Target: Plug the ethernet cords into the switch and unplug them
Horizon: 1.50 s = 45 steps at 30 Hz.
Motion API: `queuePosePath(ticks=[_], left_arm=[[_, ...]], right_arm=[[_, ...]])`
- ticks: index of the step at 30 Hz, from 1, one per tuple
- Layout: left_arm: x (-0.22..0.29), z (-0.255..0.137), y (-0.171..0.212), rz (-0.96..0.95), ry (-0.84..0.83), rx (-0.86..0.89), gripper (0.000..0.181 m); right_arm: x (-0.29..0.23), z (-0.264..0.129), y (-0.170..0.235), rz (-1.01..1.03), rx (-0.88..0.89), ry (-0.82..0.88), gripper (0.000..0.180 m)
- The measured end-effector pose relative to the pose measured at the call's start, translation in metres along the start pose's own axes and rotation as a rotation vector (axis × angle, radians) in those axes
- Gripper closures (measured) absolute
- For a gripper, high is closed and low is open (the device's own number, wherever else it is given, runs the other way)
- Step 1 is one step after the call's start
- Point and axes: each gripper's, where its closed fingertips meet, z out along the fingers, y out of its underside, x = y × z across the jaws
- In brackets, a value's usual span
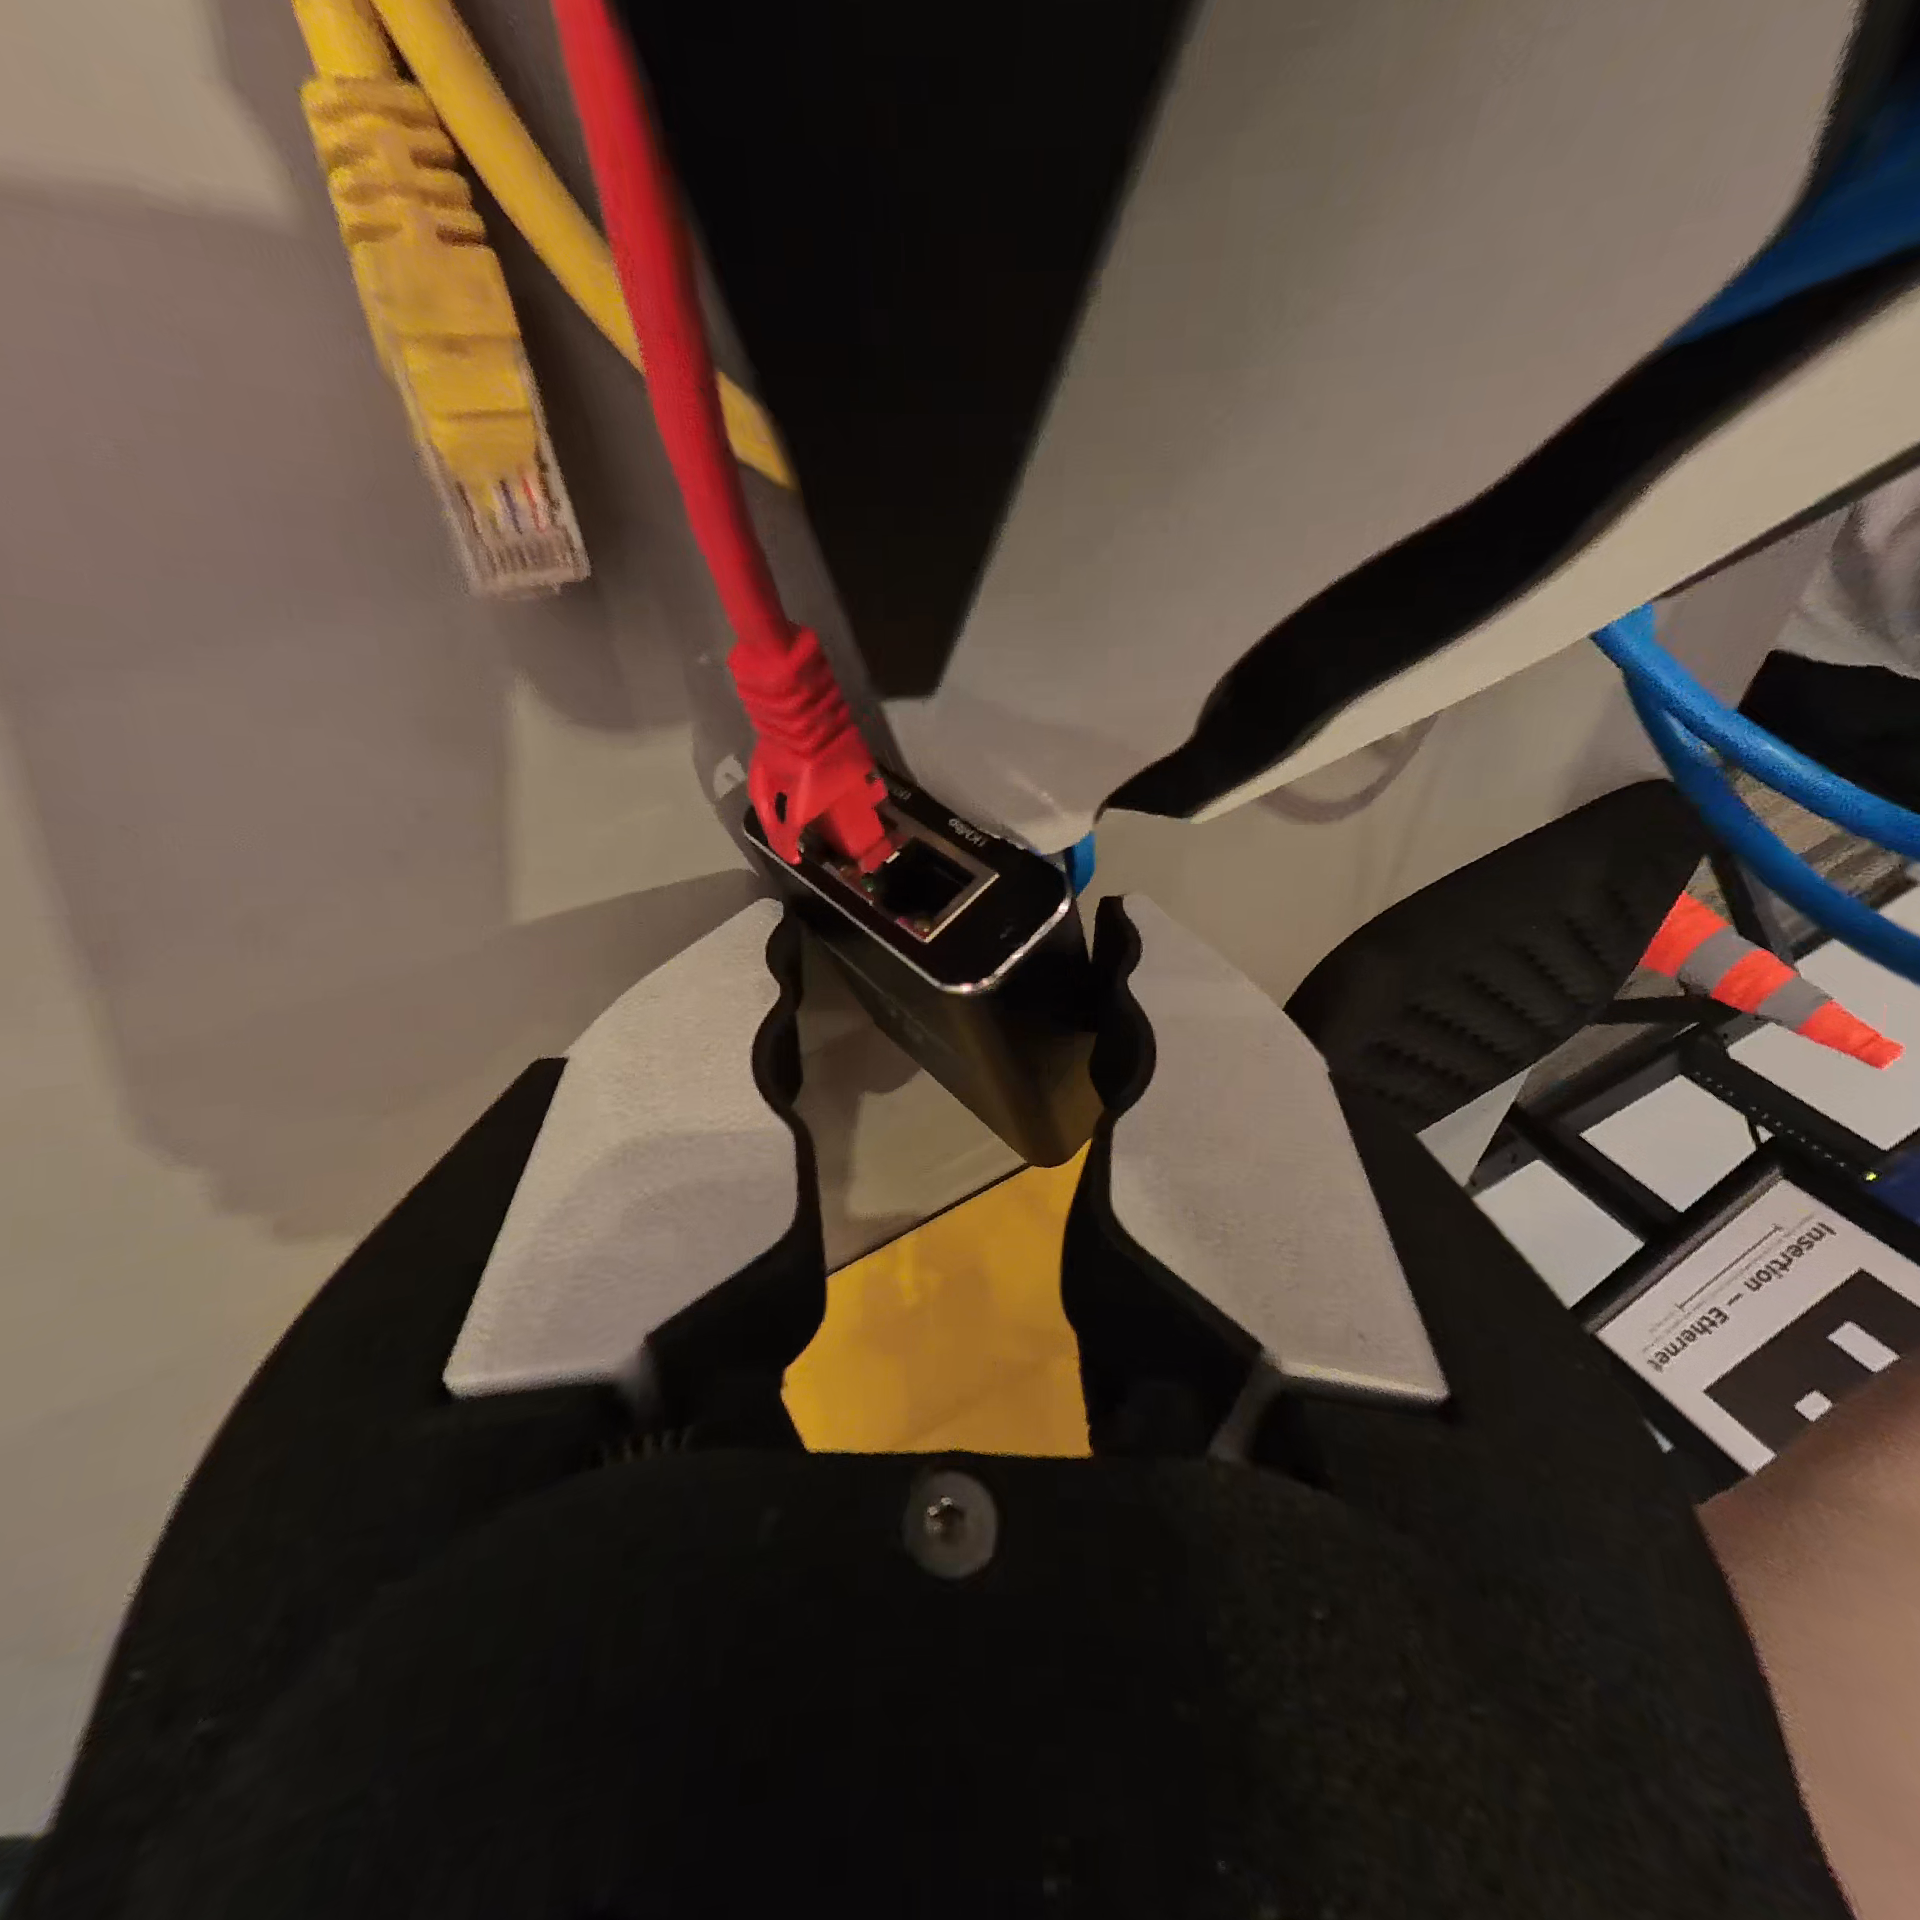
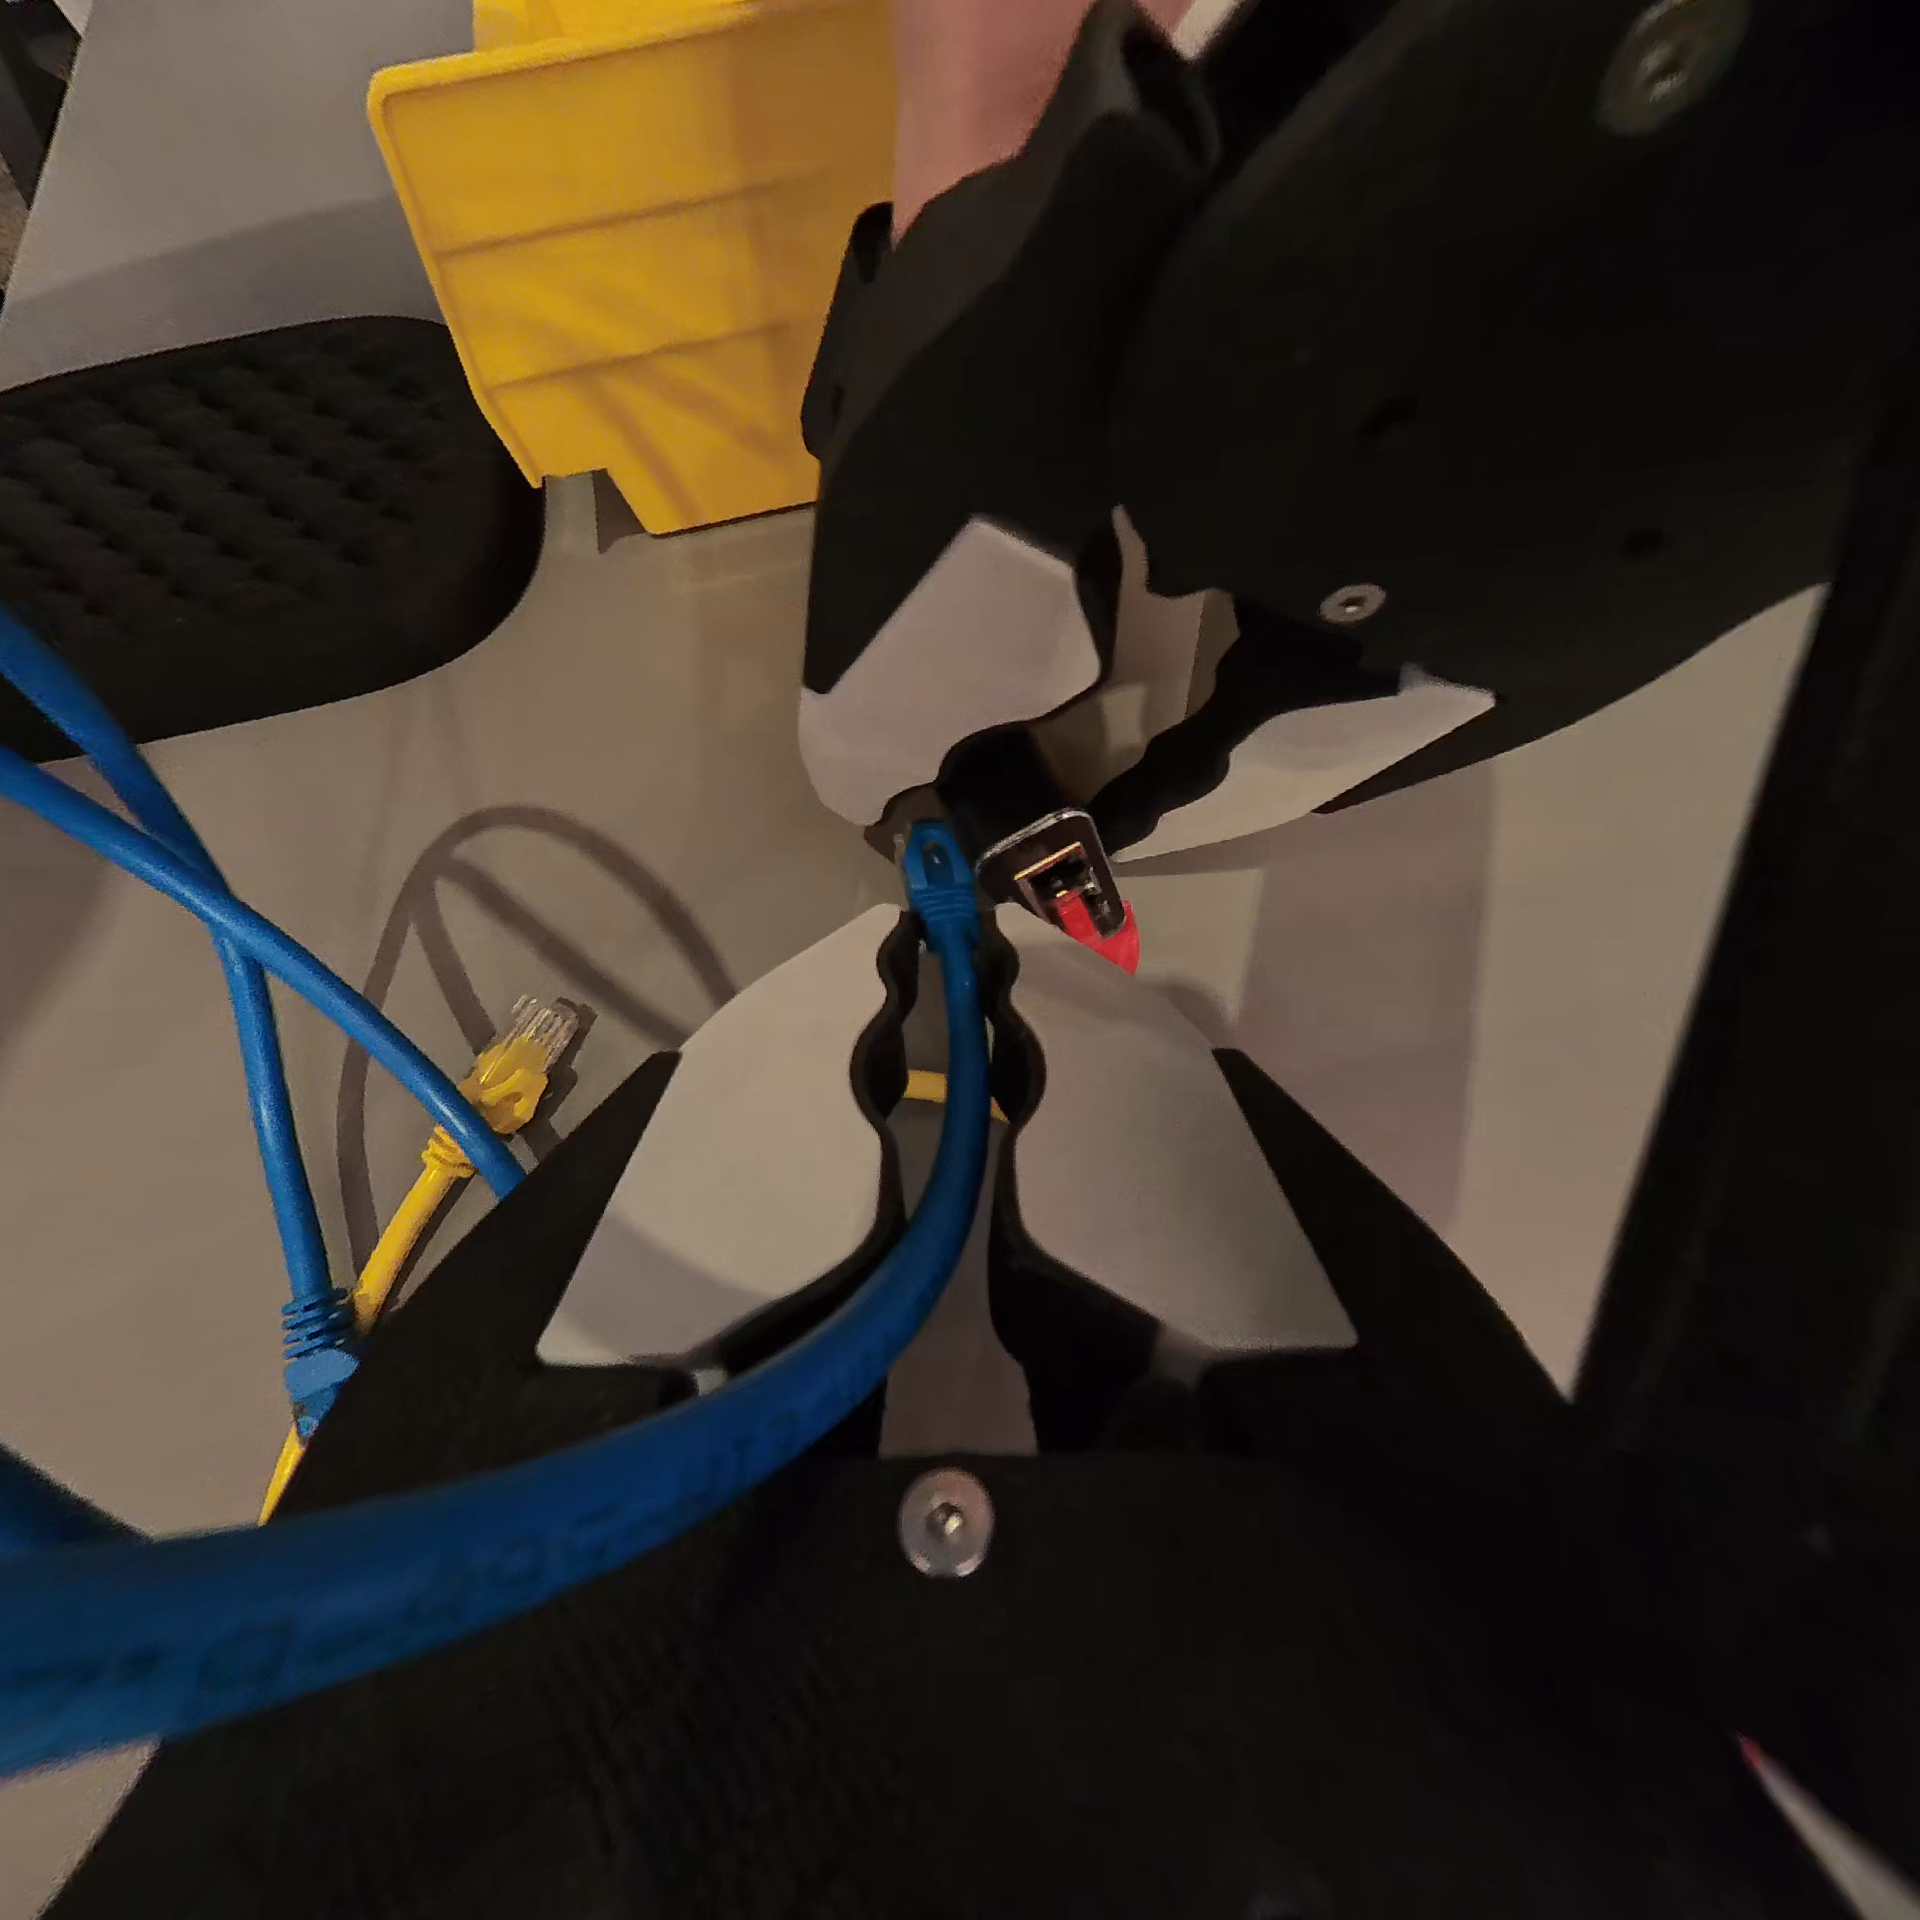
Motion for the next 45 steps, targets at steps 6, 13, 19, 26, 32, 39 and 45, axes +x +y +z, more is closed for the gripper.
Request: queuePosePath(ticks=[6, 13, 19, 26, 32, 39, 45], left_arm=[[-0.004, -0.001, 0.004, -0.051, -0.006, 0.029, 0.128], [-0.013, -0.008, 0.008, -0.073, -0.082, 0.056, 0.129], [-0.024, -0.012, 0.016, -0.125, -0.126, 0.046, 0.127], [-0.027, -0.018, 0.020, -0.145, -0.142, 0.040, 0.128], [-0.004, -0.017, 0.019, -0.135, 0.021, 0.076, 0.128], [0.003, -0.016, 0.022, -0.080, 0.048, 0.091, 0.146], [-0.004, -0.018, 0.013, -0.077, -0.071, 0.150, 0.149]], right_arm=[[0.002, 0.001, -0.003, -0.018, 0.015, 0.031, 0.168], [0.005, 0.001, -0.005, -0.028, 0.037, 0.062, 0.168], [0.006, 0.001, -0.008, -0.030, 0.051, 0.070, 0.168], [0.007, 0.000, -0.006, -0.029, 0.052, 0.072, 0.168], [0.004, -0.012, -0.015, -0.130, 0.103, 0.138, 0.168], [0.002, -0.032, -0.028, -0.167, 0.186, 0.230, 0.168], [0.007, -0.031, -0.024, -0.158, 0.176, 0.248, 0.168]])
